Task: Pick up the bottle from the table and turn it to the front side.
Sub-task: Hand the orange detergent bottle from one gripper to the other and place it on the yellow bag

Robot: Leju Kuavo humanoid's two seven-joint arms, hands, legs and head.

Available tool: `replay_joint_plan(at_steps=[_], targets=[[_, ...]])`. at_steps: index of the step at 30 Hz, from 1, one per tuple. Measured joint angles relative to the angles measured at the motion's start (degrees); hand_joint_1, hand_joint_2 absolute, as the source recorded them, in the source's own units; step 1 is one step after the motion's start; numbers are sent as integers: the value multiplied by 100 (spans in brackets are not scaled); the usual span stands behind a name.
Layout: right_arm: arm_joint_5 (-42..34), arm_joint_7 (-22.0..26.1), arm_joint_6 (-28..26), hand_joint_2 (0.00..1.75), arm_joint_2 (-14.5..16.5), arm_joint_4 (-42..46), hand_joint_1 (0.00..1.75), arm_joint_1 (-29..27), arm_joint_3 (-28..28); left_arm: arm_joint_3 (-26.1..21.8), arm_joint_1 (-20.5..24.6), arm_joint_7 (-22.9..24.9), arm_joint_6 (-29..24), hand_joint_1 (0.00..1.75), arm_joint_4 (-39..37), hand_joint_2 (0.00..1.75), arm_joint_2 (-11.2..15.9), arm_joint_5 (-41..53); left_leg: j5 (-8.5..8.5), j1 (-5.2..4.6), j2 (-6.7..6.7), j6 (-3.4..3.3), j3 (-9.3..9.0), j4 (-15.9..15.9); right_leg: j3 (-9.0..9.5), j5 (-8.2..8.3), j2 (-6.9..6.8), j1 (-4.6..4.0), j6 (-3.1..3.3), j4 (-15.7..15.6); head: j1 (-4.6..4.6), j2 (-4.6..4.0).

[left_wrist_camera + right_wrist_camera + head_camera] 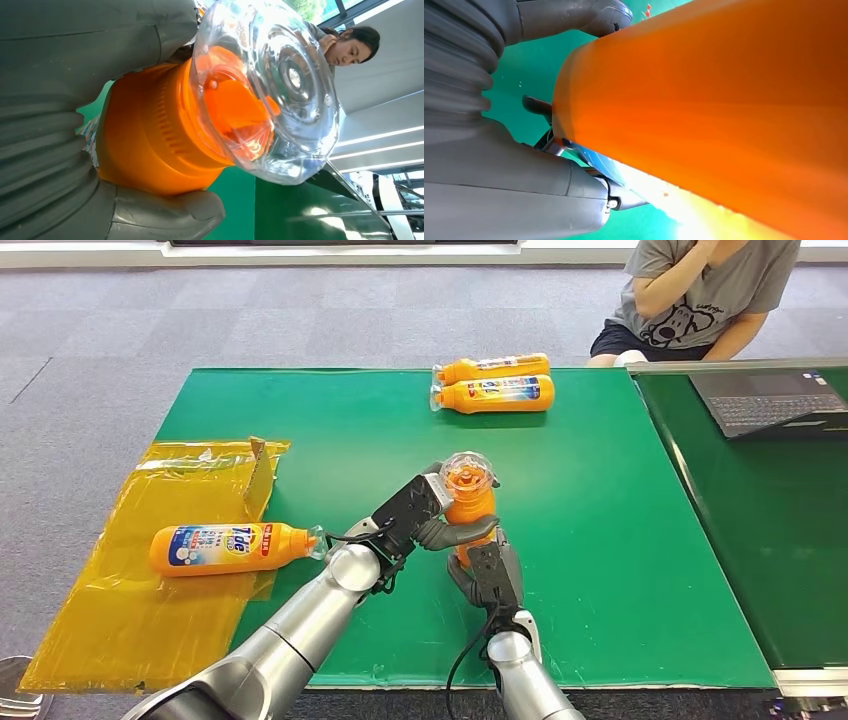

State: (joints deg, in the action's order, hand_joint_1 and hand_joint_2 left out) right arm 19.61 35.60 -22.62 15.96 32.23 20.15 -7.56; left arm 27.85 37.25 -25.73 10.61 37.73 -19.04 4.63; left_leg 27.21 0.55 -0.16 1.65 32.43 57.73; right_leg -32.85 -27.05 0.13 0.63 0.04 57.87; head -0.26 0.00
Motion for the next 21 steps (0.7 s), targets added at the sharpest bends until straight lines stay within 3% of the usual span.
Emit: replay_joint_plan(at_steps=[1, 5, 7, 11, 14, 21], targets=[[0, 0, -1, 175, 0, -1, 175, 1, 1, 0, 0, -2, -2, 175, 0, 175, 0, 0, 0, 0, 0, 0, 0, 0, 0, 0, 0, 0, 0, 0, 0, 0], [1, -1, -8, 175, 0, -3, 0, 3, 2, 0, 0, -10, -47, 175, 1, 175, 0, 16, 0, 0, 0, 0, 0, 0, 0, 0, 0, 0, 0, 0, 0, 0], [8, -3, -28, 175, 0, -3, 0, 7, 2, 0, 0, -36, -221, 175, 7, 175, 1, 124, 0, 0, 0, 0, 0, 0, 0, 0, 0, 0, 0, 0, 0, 0], [29, -47, -51, 0, -8, -3, 0, 6, 4, -5, 8, -46, -1332, 175, 204, 175, 72, 817, 0, 0, 1, 0, 0, 0, -3, 0, 1, 0, 0, 0, 0, 0], [31, -78, -59, 0, -26, -2, 0, -10, 19, -66, 20, 70, -1881, 175, 592, 175, 218, 1314, -1, 1, 1, 1, 0, 0, -3, 0, 2, -1, 0, 1, 0, 0], [96, -80, -103, 0, -75, -2, 0, -90, 39, -296, -24, 378, -2471, 175, 1483, 175, 549, 2493, -1, 1, 1, 2, 2, 0, -3, 0, 2, -1, 0, 2, 1, 0]])
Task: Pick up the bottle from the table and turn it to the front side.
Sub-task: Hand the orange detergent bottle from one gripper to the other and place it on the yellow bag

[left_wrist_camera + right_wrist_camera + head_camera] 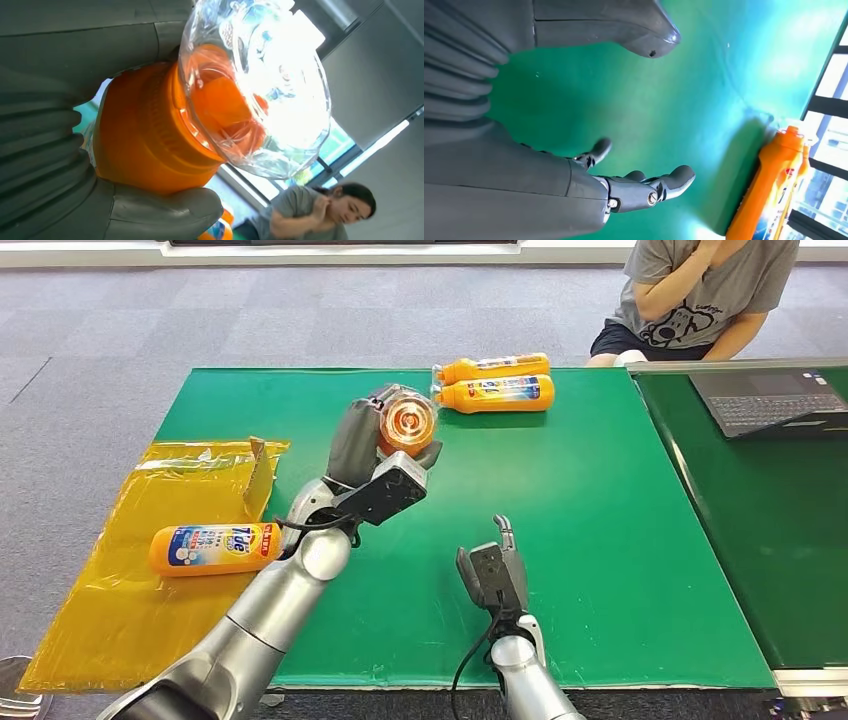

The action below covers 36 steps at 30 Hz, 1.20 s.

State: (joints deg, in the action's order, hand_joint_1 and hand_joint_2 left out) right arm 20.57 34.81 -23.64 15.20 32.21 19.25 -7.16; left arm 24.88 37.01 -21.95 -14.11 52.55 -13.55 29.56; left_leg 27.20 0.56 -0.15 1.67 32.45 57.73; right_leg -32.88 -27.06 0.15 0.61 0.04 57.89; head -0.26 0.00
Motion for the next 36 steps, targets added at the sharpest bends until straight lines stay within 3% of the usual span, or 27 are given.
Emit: replay_joint_plan(at_steps=[7, 9, 13, 18, 22, 27, 36], targets=[[43, -17, 50, 0, -11, 1, 0, -147, 94, -117, -73, 140, 39, 175, 447, 175, 288, 655, 0, 0, 0, 0, 0, 0, -1, 0, -1, 0, 0, 0, -1, 0], [50, -16, 57, 0, -16, 1, 0, -179, 128, -118, -80, 233, -163, 175, 474, 175, 337, 1018, 0, 0, -1, 0, 0, 0, -1, 0, -1, 0, 0, 0, -1, 0], [83, -19, 76, 0, -28, 1, 0, -226, 168, -70, -34, 818, -930, 175, 451, 175, 425, 2648, 0, 0, 0, 0, 0, 0, -4, 0, 1, 0, 0, 0, -1, 0], [126, -36, 85, 0, -32, 1, 0, -238, 228, 163, 115, 1839, -1024, 175, 126, 175, 525, 4695, 0, 0, 2, 0, 0, 0, -5, 1, 4, 0, 0, 0, -1, 0], [148, -36, 79, 0, -37, 1, 0, -241, 292, 265, 198, 2131, -1016, 175, -128, 175, 551, 5149, 0, 0, 3, 1, 0, 0, -6, 1, 7, 1, 0, 0, -1, 0], [219, -40, 68, 0, -40, 65, 0, -310, 404, 356, 316, 2995, -1092, 175, -503, 175, 649, 5516, 0, 0, 5, 1, -1, 0, -6, 1, 8, 0, 0, 0, -1, 0], [417, -205, 108, 0, -53, 489, 0, -602, 656, 362, 164, 3856, -1185, 175, -531, 175, 1330, 5522, -2, 5, 6, 2, -1, -1, -2, 0, 9, -5, 1, 1, -1, 0]])
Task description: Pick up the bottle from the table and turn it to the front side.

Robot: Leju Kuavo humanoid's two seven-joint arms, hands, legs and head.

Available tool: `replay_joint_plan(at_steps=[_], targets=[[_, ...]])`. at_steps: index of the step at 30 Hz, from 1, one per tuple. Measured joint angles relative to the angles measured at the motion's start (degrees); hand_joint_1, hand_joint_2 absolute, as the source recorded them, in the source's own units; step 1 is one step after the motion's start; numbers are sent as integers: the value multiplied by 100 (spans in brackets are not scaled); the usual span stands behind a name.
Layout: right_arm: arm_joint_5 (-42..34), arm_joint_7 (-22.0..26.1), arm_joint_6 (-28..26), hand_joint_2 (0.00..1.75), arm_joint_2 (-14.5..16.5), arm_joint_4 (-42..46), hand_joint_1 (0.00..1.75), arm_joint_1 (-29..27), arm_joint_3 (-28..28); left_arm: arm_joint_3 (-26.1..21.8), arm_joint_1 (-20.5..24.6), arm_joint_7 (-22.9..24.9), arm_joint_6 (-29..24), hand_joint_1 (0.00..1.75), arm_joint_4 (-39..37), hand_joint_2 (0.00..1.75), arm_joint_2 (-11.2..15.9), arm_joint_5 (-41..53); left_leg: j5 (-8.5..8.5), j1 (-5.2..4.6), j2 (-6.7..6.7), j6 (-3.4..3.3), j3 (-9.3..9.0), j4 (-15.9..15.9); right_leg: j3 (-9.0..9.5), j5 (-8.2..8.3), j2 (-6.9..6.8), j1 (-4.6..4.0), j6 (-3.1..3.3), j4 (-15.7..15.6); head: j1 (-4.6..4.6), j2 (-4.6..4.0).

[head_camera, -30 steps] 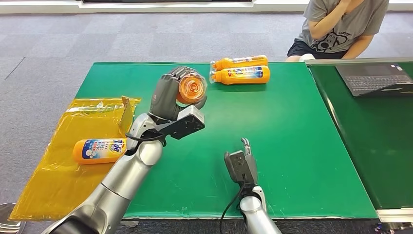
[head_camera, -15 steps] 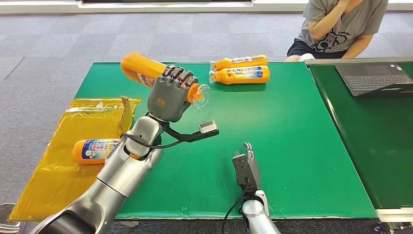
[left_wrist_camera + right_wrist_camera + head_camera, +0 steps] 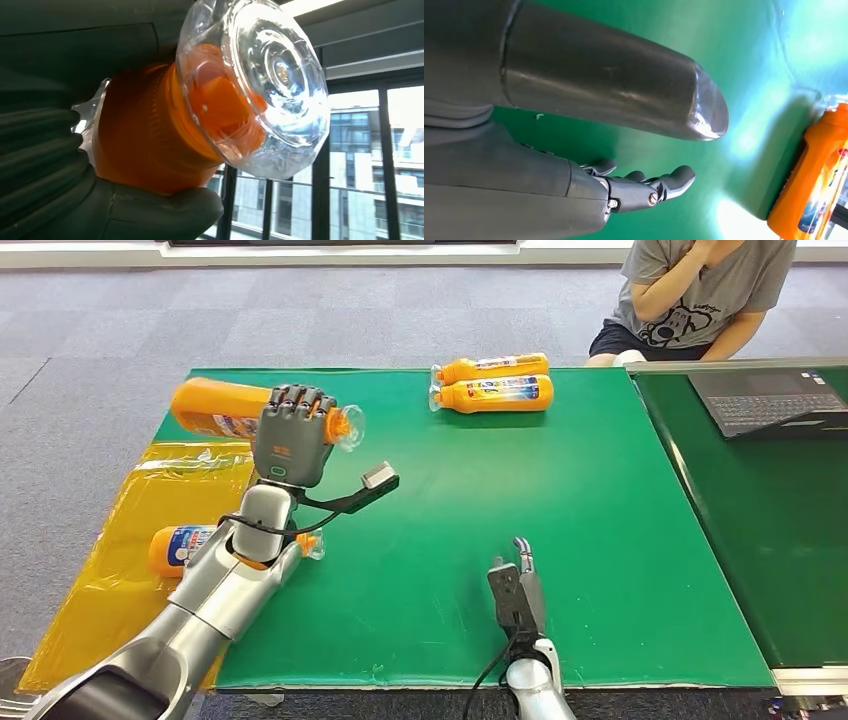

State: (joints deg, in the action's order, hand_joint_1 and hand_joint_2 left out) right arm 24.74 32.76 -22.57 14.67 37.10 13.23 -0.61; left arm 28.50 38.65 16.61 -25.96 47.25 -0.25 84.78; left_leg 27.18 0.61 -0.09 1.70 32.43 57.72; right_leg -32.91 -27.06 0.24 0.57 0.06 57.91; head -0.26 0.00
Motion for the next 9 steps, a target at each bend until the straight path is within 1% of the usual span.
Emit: replay_joint_plan(at_steps=[4, 7, 9], targets=[[91, -80, 31, 0, -1, 168, 0, -99, 76, -105, -326, 524, 9, 175, 374, 175, 375, 0, 0, 0, 4, 0, -1, 0, 1, 0, 2, 0, 0, 1, 0, 0], [138, -127, 47, 0, -1, 269, 0, -156, 100, -380, -690, 521, 22, 175, 815, 175, 581, 0, 0, 0, 3, 0, -1, 0, 0, -1, 0, 0, 1, 0, 0, 0], [150, -134, 51, 0, -1, 302, 0, -178, 106, -506, -827, 489, 36, 175, 991, 175, 646, 0, 0, 0, 1, 0, -1, 0, 0, -1, -2, 0, 1, 0, 0, 0]])
